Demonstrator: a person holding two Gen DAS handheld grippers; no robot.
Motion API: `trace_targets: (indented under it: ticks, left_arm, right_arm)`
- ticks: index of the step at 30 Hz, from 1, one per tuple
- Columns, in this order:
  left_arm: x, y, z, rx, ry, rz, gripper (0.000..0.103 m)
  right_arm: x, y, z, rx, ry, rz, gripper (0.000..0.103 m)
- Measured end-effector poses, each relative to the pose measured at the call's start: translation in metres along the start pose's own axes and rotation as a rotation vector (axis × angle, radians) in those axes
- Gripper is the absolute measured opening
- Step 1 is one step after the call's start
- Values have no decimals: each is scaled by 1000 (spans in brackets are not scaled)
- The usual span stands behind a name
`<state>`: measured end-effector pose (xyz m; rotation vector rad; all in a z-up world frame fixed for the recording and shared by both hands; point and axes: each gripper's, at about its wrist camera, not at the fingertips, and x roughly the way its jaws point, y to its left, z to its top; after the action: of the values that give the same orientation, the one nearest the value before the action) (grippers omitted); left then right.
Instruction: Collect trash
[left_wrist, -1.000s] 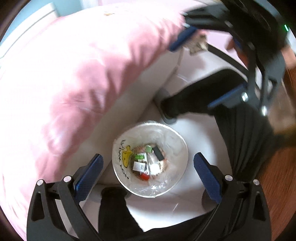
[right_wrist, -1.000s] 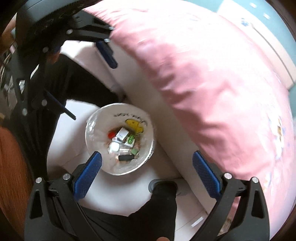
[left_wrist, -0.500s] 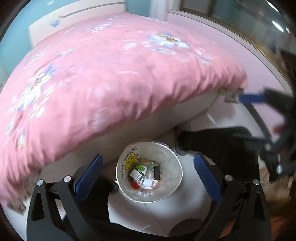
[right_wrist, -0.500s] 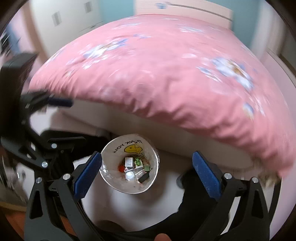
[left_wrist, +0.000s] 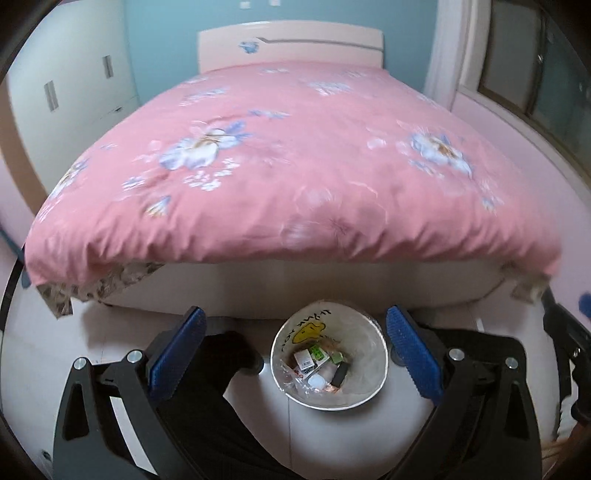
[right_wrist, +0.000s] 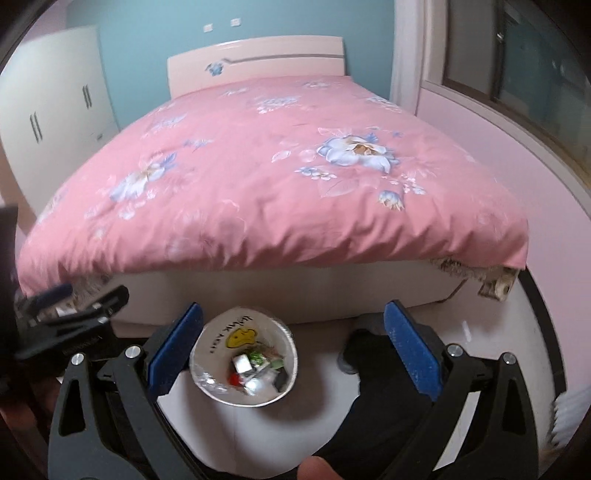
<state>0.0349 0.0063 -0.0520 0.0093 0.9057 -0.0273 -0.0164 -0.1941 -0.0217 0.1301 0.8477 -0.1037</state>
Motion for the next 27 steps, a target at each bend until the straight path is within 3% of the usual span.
trace_targets:
  ticks: [7,16,27]
  left_arm:
    - [-48,1,-17,-74,-153,81,99]
    - [-69,-17,-28,22,-183,103,99]
    - [-82,-14,-28,15,-208,129,99]
  right_arm:
    - [-29,13,-21,-6,-64,-62,96]
    - [-42,19,-31,-37,-111,-95,96]
    - [-49,16,-30,-25,-127,-61,96]
